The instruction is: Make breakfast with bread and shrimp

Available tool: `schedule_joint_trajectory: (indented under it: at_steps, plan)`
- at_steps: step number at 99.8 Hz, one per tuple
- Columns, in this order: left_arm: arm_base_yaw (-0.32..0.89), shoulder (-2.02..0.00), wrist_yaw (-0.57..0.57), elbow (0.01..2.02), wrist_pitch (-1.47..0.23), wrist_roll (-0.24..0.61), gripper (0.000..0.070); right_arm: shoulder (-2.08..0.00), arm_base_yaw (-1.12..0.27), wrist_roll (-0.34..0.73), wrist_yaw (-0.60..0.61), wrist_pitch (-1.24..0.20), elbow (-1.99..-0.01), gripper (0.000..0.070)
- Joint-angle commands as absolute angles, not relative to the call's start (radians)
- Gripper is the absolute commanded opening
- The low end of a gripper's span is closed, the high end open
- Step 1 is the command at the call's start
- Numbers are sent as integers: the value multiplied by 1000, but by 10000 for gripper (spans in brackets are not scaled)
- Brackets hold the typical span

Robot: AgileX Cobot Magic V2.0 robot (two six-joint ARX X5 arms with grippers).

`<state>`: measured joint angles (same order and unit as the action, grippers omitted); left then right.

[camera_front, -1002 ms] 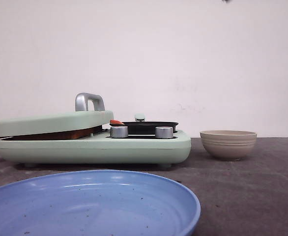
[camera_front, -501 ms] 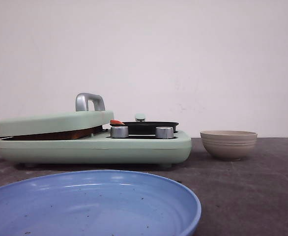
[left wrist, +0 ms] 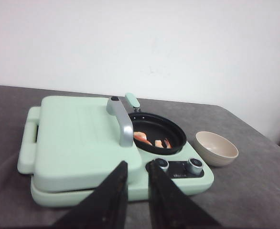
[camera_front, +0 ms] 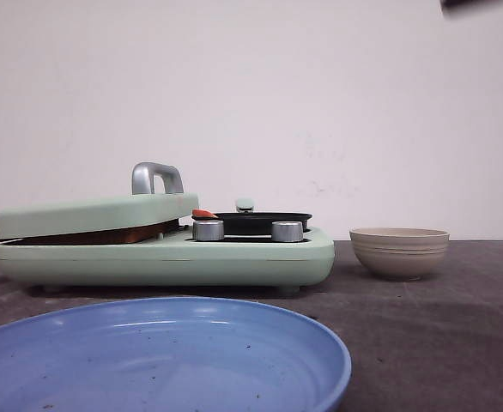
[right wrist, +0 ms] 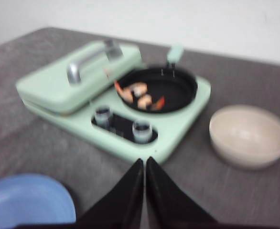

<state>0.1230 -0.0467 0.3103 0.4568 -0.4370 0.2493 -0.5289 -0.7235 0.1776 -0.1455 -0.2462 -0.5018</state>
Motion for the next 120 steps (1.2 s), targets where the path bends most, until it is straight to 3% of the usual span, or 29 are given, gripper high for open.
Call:
schedule_joint_trajectory:
  at_steps: [1, 18, 42, 55, 120]
  plan:
    - [126, -14, 312, 435, -441, 263, 0, -500, -747, 230, -167, -206, -430, 0]
    - [126, -3, 323, 368, -427, 263, 0, -479, -764, 229, -185, -149, -317, 0]
    - [126, -7, 269, 360, -424, 289, 0, -480, -764, 221, -270, -149, -312, 0]
    - [126, -7, 266, 362, -426, 365, 0, -480, -764, 221, -282, -151, -312, 0]
    - [126, -7, 266, 362, -426, 360, 0, -480, -764, 223, -282, -150, -312, 0]
